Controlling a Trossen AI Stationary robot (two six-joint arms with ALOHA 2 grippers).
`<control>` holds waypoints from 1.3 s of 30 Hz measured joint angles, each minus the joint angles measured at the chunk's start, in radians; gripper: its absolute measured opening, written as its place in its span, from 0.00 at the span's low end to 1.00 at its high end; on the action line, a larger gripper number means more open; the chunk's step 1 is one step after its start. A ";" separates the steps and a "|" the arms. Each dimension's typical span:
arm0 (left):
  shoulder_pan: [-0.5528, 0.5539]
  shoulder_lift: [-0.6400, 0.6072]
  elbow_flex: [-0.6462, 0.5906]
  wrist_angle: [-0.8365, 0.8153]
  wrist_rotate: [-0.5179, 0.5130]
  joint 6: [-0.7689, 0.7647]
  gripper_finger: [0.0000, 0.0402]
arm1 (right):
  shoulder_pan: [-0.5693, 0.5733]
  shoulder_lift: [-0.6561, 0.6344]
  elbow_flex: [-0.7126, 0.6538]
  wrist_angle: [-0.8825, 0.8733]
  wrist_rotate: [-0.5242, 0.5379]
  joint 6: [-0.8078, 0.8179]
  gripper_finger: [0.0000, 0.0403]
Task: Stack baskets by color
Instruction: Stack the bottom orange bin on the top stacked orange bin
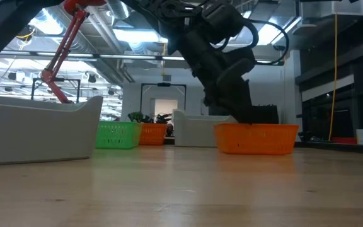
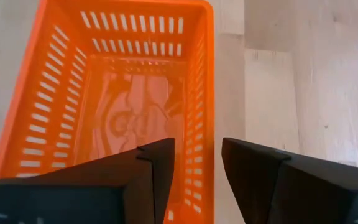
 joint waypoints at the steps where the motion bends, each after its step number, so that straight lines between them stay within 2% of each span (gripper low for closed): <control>1: -0.002 0.006 0.000 0.000 -0.004 0.002 0.31 | 0.000 0.000 0.000 0.000 0.000 0.000 0.21; 9: -0.022 0.089 0.001 0.012 -0.064 0.001 0.30 | 0.000 0.000 0.000 -0.002 -0.001 0.000 0.21; 11: -0.035 0.093 0.001 0.007 -0.102 0.028 0.25 | 0.000 0.001 0.000 -0.007 -0.001 0.000 0.21; 14: -0.047 0.080 -0.001 -0.030 -0.122 0.039 0.08 | 0.000 0.001 0.000 -0.026 -0.001 0.007 0.21; 15: -0.049 0.065 -0.001 -0.059 -0.122 0.046 0.04 | 0.000 0.001 0.000 -0.037 -0.002 0.012 0.21; 18: -0.055 0.003 0.000 -0.166 -0.155 0.050 0.01 | 0.000 0.001 0.000 -0.080 -0.002 0.047 0.21; 24: -0.069 -0.218 0.000 -0.526 -0.393 0.057 0.00 | 0.000 0.001 0.000 -0.178 -0.003 0.158 0.21; 27: -0.023 -0.335 0.000 -0.717 -0.492 0.010 0.00 | 0.000 0.001 0.000 -0.196 -0.033 0.191 0.21; 30: 0.055 -0.430 0.000 -0.830 -0.553 -0.026 0.00 | 0.000 0.001 0.000 -0.196 -0.065 0.191 0.21; 34: 0.229 -0.480 0.001 -0.875 -0.508 0.010 0.00 | 0.000 0.000 0.000 -0.196 -0.072 0.192 0.21; 39: 0.472 -0.416 0.001 -0.801 -0.277 0.264 0.00 | 0.000 0.001 0.000 -0.200 -0.072 0.190 0.21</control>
